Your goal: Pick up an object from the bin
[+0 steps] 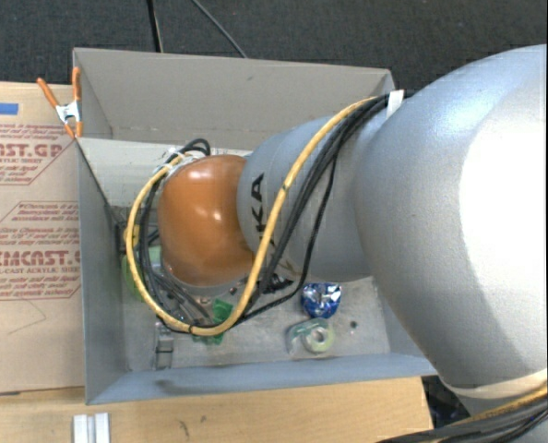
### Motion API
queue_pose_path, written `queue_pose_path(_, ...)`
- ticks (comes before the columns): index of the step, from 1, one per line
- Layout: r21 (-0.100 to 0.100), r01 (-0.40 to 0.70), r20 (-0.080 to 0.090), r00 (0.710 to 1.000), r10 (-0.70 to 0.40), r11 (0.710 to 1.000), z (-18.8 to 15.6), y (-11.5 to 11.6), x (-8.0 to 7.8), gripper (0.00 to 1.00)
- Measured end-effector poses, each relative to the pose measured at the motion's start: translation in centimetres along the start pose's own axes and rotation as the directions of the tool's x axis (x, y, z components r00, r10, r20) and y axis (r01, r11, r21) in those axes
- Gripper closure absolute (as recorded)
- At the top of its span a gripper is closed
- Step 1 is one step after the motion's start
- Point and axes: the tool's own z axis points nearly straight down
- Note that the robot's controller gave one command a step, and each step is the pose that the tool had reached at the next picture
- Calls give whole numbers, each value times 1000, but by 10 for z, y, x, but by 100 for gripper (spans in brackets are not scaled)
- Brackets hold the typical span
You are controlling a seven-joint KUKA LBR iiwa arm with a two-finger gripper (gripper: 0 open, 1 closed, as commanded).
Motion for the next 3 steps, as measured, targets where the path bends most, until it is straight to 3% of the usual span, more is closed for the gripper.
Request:
queue_pose_path(1,3,287,4,958,-287,958,54,-75,-35,0)
queue_pose_path(2,2,381,6,924,-381,924,59,-129,-38,0)
queue_pose_path(3,3,423,17,906,-423,906,58,-151,-12,0)
